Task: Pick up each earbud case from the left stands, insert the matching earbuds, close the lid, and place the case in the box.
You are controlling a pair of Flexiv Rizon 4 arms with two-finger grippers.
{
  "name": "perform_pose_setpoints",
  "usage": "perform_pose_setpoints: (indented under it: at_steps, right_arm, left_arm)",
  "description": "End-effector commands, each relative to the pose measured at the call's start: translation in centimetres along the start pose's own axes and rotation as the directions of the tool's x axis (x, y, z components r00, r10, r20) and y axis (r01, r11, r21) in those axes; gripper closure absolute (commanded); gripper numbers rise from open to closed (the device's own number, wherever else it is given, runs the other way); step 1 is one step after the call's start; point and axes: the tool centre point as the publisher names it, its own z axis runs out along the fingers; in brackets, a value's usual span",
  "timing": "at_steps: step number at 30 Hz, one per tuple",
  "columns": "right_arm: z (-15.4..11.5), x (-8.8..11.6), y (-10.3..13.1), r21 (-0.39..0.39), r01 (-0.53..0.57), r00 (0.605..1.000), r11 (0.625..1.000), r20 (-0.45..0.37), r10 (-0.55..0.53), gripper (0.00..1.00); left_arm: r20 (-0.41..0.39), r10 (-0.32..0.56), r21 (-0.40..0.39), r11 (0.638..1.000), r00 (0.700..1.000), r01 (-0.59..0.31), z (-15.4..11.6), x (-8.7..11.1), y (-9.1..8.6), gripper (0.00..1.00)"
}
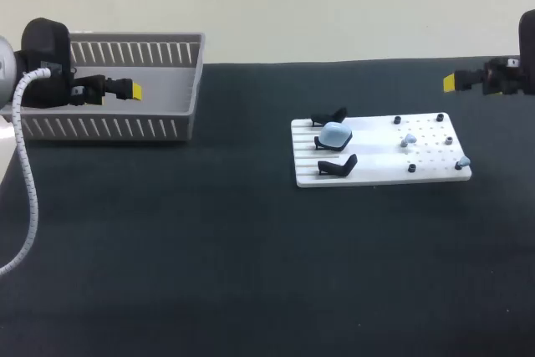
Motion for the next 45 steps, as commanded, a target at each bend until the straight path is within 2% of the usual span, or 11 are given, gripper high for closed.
perform_pose_setpoints:
  at_steps: [1,21,26,29,33,39,42,45]
  right_arm:
    - [0.0,0.0,0.0,0.001,0.000,1.000,1.000,0.000,0.000,0.00]
    - [0.0,0.0,0.0,0.001,0.000,1.000,1.000,0.000,0.000,0.00]
    - [0.0,0.0,0.0,0.001,0.000,1.000,1.000,0.000,0.000,0.00]
    - [0.0,0.0,0.0,0.001,0.000,1.000,1.000,0.000,0.000,0.00]
    - [0.0,0.0,0.0,0.001,0.000,1.000,1.000,0.000,0.000,0.00]
    - [0.0,0.0,0.0,0.001,0.000,1.000,1.000,0.000,0.000,0.00]
    - [0.0,0.0,0.0,0.001,0.000,1.000,1.000,0.000,0.000,0.00]
    - [0.0,0.0,0.0,0.001,0.000,1.000,1.000,0.000,0.000,0.00]
  left_arm:
    - [-0.004,-0.001,-0.006,1.000,1.000,0.001,0.0,-0.1,-0.1,0.00]
    - [-0.004,-0.001,-0.006,1.000,1.000,0.001,0.0,-0.1,-0.1,0.00]
    - [0.008,0.129,0.102,0.986,0.992,-0.129,-0.2,0.0,-1.9,0.00]
    - [0.032,0.207,0.178,0.961,0.978,-0.210,-0.3,-0.2,-2.8,0.00]
    - [0.067,0.305,0.280,0.908,0.950,-0.311,-0.3,-0.3,-4.1,0.00]
    - [0.093,0.405,0.363,0.837,0.909,-0.410,0.3,-0.4,-6.1,0.00]
    - [0.116,0.477,0.398,0.781,0.871,-0.481,0.6,-0.3,-7.4,0.00]
    - [0.135,0.563,0.440,0.703,0.815,-0.559,0.9,-0.1,-8.6,0.00]
